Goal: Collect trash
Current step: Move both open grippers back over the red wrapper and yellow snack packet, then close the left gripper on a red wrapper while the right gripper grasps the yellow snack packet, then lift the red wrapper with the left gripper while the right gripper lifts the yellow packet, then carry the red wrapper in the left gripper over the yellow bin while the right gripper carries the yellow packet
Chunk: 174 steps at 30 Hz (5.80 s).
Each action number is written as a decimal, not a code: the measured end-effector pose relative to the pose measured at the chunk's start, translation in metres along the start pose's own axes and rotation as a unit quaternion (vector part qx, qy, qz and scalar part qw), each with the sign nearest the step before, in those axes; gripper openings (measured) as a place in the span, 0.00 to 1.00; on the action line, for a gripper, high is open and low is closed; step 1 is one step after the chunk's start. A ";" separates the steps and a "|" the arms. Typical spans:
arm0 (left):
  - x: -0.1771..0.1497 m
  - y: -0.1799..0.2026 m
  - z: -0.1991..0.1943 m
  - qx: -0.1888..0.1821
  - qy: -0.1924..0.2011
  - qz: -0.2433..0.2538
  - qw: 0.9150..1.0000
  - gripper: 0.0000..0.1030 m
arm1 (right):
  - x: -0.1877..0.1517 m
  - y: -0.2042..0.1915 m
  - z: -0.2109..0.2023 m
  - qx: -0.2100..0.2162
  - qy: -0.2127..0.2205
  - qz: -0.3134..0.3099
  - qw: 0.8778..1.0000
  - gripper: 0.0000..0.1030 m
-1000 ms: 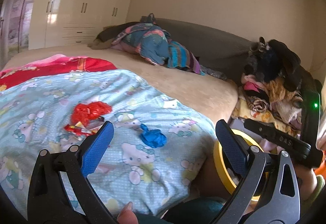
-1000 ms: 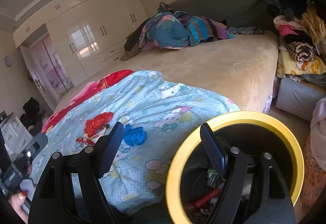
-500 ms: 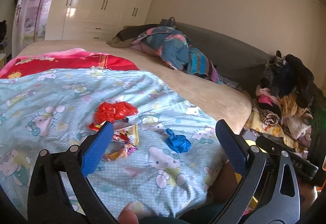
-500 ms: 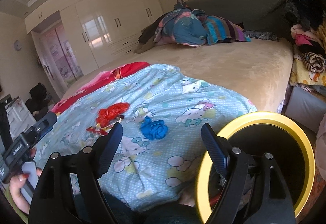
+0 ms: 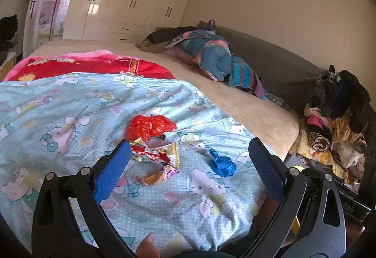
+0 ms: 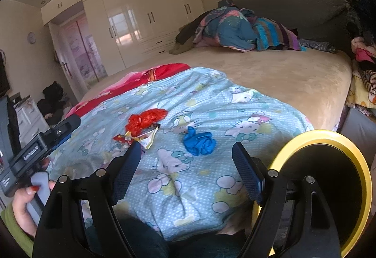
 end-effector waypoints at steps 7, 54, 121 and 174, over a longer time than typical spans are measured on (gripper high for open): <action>0.000 -0.024 -0.001 0.019 0.000 -0.019 1.000 0.89 | -0.004 -0.015 0.009 0.009 -0.008 -0.013 1.000 0.75; -0.035 -0.149 0.088 0.010 -0.107 -0.203 0.973 0.45 | -0.008 -0.093 0.197 0.045 -0.128 -0.050 0.989 0.41; 0.003 -0.068 0.026 -0.099 -0.040 -0.173 0.979 0.04 | 0.020 -0.035 0.092 0.021 0.001 0.011 1.000 0.08; -0.035 0.147 0.035 -0.223 -0.115 0.007 0.968 0.03 | 0.008 0.190 -0.040 -0.145 0.050 0.125 0.980 0.08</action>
Point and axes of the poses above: each gripper's, at about its wrist camera, not at the fingertips, and z roughly the way its jaws point, y to its right, x to its top, the point moved 8 cm from there along z, roughly the way its jaws point, and after that the axes turned 8 degrees about -x, right-handed, at the moved point
